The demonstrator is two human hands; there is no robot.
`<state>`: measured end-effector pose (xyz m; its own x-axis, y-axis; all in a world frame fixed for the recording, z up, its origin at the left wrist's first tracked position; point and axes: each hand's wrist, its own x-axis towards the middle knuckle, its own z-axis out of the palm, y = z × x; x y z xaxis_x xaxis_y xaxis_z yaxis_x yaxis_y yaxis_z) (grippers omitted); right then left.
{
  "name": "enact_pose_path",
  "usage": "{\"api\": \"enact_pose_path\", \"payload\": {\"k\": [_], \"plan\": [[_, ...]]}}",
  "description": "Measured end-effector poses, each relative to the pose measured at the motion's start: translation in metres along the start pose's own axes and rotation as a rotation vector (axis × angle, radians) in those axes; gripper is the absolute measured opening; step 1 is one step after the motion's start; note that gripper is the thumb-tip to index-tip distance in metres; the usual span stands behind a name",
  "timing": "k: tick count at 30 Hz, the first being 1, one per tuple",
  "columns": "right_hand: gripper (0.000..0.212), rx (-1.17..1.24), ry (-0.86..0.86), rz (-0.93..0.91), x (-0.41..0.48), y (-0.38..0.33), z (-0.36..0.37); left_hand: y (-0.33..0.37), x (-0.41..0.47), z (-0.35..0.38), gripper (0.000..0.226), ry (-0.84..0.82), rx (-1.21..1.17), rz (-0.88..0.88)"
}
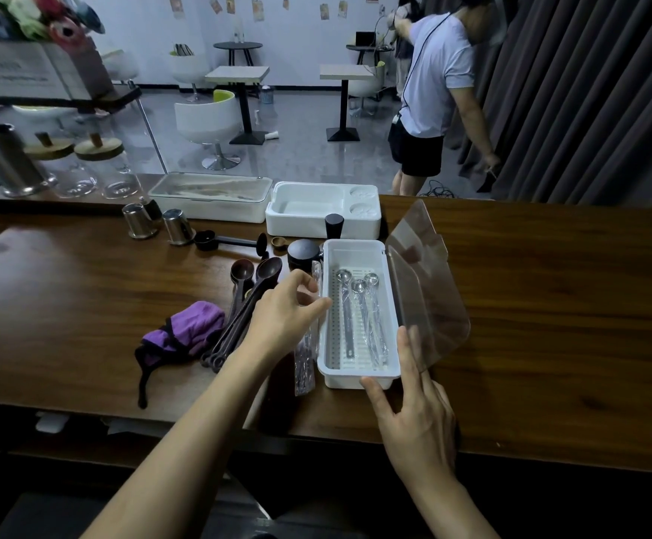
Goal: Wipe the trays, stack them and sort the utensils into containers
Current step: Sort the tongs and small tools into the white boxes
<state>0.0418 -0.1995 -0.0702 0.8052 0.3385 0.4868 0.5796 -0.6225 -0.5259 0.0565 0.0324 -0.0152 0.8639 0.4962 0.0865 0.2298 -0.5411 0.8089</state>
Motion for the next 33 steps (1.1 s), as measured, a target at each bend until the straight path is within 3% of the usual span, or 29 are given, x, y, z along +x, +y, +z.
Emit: {"api": "enact_pose_path", "payload": {"k": [6, 11, 18, 26, 33], "plan": [[0.081, -0.005, 0.001, 0.0, 0.0, 0.0, 0.0, -0.003, -0.002, -0.003, 0.022, -0.033, -0.16, 0.01], [0.081, -0.005, -0.006, 0.0, 0.0, -0.001, 0.001, -0.009, -0.001, -0.007, 0.037, -0.046, -0.291, -0.024], [0.081, -0.015, -0.004, -0.001, 0.001, -0.001, 0.001, 0.002, 0.0, -0.012, 0.027, -0.034, -0.346, 0.007], [0.08, -0.026, -0.005, 0.0, 0.001, -0.002, 0.001, 0.032, 0.013, 0.002, 0.035, -0.037, -0.07, 0.211], [0.079, -0.048, 0.002, -0.012, 0.001, 0.0, 0.001, 0.029, 0.034, 0.036, 0.044, -0.102, 0.36, 0.284]]}}
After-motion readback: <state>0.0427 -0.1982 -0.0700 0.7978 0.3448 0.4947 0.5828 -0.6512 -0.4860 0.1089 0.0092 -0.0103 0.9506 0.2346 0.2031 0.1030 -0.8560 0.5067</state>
